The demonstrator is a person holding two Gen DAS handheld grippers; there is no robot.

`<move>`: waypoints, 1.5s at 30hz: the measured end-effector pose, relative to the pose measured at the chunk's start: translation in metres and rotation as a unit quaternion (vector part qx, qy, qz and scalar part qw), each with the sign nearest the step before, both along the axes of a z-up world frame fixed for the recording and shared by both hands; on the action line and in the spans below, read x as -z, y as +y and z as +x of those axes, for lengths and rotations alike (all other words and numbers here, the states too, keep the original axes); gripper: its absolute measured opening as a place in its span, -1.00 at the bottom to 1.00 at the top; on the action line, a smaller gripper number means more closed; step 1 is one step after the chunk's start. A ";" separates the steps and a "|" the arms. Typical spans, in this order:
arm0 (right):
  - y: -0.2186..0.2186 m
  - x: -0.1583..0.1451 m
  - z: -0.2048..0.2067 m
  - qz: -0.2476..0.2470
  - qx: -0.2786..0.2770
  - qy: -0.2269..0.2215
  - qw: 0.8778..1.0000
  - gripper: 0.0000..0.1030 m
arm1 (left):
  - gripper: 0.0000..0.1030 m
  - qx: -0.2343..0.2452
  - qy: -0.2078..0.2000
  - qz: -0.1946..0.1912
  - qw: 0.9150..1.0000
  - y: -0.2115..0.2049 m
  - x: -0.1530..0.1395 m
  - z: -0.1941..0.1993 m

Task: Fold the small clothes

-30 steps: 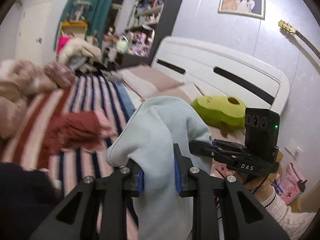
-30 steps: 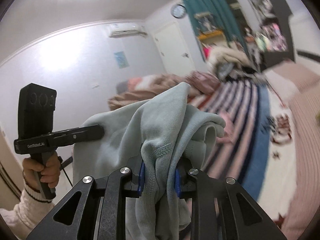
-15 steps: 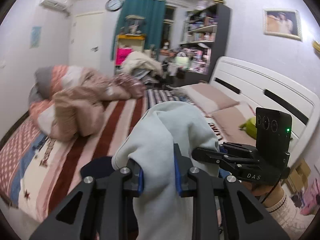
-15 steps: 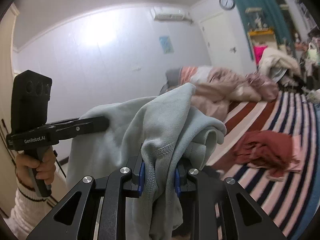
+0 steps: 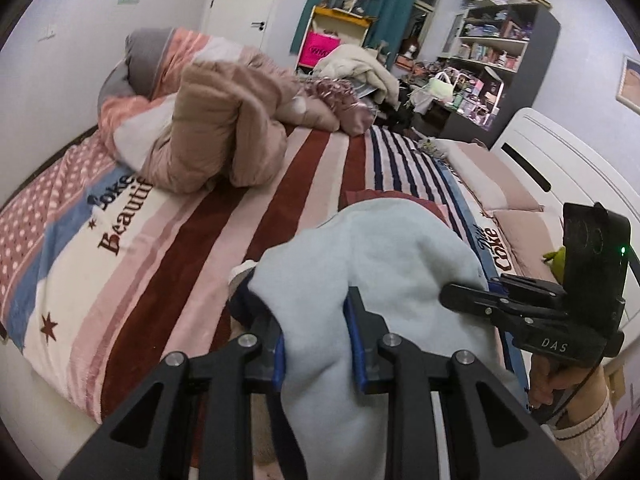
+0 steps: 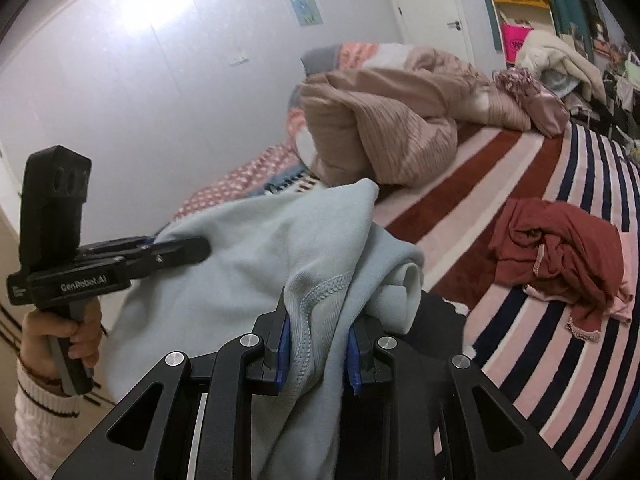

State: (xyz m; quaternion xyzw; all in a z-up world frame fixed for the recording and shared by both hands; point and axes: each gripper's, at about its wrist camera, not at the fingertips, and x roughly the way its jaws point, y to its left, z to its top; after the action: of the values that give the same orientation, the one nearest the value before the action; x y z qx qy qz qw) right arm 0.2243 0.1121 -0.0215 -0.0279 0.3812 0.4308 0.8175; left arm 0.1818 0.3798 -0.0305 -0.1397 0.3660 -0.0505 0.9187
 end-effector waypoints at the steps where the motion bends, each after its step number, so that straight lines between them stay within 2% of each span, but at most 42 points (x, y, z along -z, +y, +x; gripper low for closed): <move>1: 0.000 0.004 0.003 -0.004 0.002 0.001 1.000 -0.67 | -0.55 0.000 0.003 -0.004 1.000 0.002 0.005 0.005; 6: 0.000 0.014 0.004 -0.020 0.008 0.013 1.000 -0.61 | -0.46 0.006 0.021 0.002 1.000 -0.003 0.016 0.021; 8: -0.001 0.018 0.004 -0.023 0.008 0.018 1.000 -0.52 | -0.38 0.002 0.031 0.003 1.000 -0.004 0.022 0.026; 9: -0.002 0.020 0.003 -0.027 0.007 0.020 0.999 -0.42 | -0.33 0.001 0.031 0.003 1.000 -0.005 0.023 0.026; 10: -0.003 0.020 0.003 -0.028 0.009 0.019 0.999 -0.35 | -0.26 0.000 0.029 0.003 1.000 -0.005 0.023 0.025; 11: -0.004 0.019 0.002 -0.029 0.011 0.017 0.999 -0.18 | -0.18 0.000 0.027 0.005 1.000 -0.006 0.022 0.024; 12: -0.007 0.018 0.000 -0.028 0.013 0.014 0.999 0.00 | 0.05 -0.002 0.025 0.007 1.000 -0.006 0.021 0.023; 13: -0.011 0.015 -0.002 -0.024 0.013 0.011 1.000 0.07 | 0.31 -0.005 0.020 0.010 1.000 -0.007 0.019 0.021; 14: -0.013 0.013 -0.003 -0.021 0.012 0.009 1.000 0.15 | 0.37 -0.007 0.015 0.012 1.000 -0.007 0.016 0.018; 18: -0.027 0.001 -0.011 -0.016 0.015 -0.011 1.000 0.23 | 0.37 -0.007 -0.001 0.011 1.000 -0.010 0.004 0.007; 26: -0.054 -0.015 -0.032 -0.002 0.012 -0.032 0.999 0.25 | 0.39 -0.014 -0.025 0.036 0.999 -0.032 -0.024 -0.018; 30: -0.087 -0.019 -0.054 0.023 0.010 -0.049 0.998 0.34 | 0.61 -0.013 -0.066 0.050 0.996 -0.053 -0.040 -0.048; 35: -0.141 -0.026 -0.087 0.027 0.039 -0.096 0.994 0.36 | 0.68 -0.006 -0.119 0.083 0.989 -0.101 -0.057 -0.083; 38: -0.174 -0.032 -0.103 0.033 0.066 -0.118 0.990 0.43 | 0.81 0.001 -0.153 0.090 0.984 -0.134 -0.064 -0.100; 40: -0.197 -0.038 -0.118 0.027 0.086 -0.143 0.986 0.55 | 0.89 0.001 -0.190 0.111 0.975 -0.165 -0.068 -0.116; 42: -0.223 -0.044 -0.141 0.017 0.118 -0.183 0.976 0.65 | 0.96 0.000 -0.217 0.126 0.968 -0.189 -0.069 -0.127; 45: -0.255 -0.048 -0.166 0.017 0.153 -0.213 0.965 0.82 | 0.98 0.000 -0.258 0.141 0.956 -0.227 -0.065 -0.144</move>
State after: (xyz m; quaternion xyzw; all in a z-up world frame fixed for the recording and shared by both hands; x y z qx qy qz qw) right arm 0.0578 -0.1426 0.0263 -0.0467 0.1904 0.2911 0.9364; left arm 0.0376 0.1525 0.0347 0.0091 0.1195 -0.0326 0.9923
